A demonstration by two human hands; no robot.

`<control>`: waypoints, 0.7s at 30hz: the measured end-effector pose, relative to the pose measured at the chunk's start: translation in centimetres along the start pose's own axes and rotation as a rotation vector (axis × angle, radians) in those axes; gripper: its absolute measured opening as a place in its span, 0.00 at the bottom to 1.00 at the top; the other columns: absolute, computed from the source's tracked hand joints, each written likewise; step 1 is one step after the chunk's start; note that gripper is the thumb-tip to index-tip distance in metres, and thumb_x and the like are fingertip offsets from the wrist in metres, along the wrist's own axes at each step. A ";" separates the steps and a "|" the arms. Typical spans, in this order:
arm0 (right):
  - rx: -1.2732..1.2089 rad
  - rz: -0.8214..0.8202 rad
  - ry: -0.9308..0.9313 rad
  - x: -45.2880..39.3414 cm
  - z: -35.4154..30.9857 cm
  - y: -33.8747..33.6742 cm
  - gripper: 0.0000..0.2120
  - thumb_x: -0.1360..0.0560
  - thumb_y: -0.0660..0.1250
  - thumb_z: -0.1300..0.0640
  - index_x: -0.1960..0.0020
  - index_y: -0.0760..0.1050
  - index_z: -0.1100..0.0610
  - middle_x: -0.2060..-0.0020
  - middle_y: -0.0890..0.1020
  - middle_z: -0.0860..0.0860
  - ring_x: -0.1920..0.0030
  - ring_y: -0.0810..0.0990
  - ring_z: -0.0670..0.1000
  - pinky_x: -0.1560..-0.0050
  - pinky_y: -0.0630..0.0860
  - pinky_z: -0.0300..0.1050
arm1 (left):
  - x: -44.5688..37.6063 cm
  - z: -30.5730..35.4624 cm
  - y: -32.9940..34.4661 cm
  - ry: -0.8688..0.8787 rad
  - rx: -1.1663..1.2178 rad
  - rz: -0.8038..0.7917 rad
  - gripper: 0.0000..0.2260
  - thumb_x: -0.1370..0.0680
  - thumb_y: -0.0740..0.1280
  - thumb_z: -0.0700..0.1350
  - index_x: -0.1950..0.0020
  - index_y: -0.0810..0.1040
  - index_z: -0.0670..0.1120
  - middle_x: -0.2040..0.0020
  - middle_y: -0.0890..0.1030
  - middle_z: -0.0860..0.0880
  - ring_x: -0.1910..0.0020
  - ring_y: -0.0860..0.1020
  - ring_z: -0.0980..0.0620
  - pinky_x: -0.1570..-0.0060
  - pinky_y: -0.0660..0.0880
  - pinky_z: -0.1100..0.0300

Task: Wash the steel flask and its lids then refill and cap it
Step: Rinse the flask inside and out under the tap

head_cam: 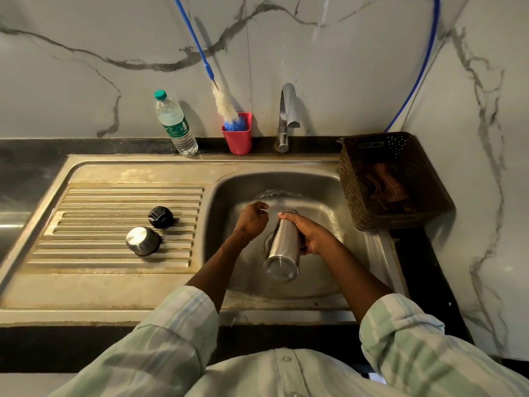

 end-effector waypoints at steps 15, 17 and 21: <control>-0.555 -0.213 0.106 -0.3 1.4 1.1 0.21 0.26 0.65 0.41 0.51 0.77 0.60 0.61 0.82 0.56 0.60 0.80 0.54 0.70 0.77 0.38 | 0.2 0.5 -0.6 0.036 -0.049 0.033 0.15 0.22 0.61 0.36 0.37 0.78 0.44 0.44 0.82 0.41 0.55 0.80 0.47 0.61 0.76 0.59; -0.621 -0.251 0.129 -0.6 1.4 1.4 0.21 0.23 0.61 0.44 0.53 0.76 0.64 0.65 0.83 0.58 0.65 0.83 0.55 0.73 0.76 0.36 | 0.4 0.5 -0.5 0.030 -0.044 0.026 0.16 0.22 0.60 0.35 0.36 0.77 0.45 0.42 0.81 0.42 0.53 0.80 0.47 0.62 0.75 0.60; -0.753 -0.332 0.167 -1.2 1.3 1.9 0.18 0.22 0.59 0.49 0.54 0.77 0.65 0.61 0.81 0.56 0.68 0.84 0.55 0.75 0.76 0.38 | 0.5 0.5 -0.5 0.029 -0.042 0.018 0.16 0.21 0.59 0.36 0.35 0.76 0.46 0.39 0.79 0.43 0.47 0.80 0.45 0.57 0.78 0.57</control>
Point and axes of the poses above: each hand's wrist, its own x-axis away from the middle knuckle, its own y-axis out of the palm, z = x × y, the point moved 6 cm from there along -x, towards the middle knuckle
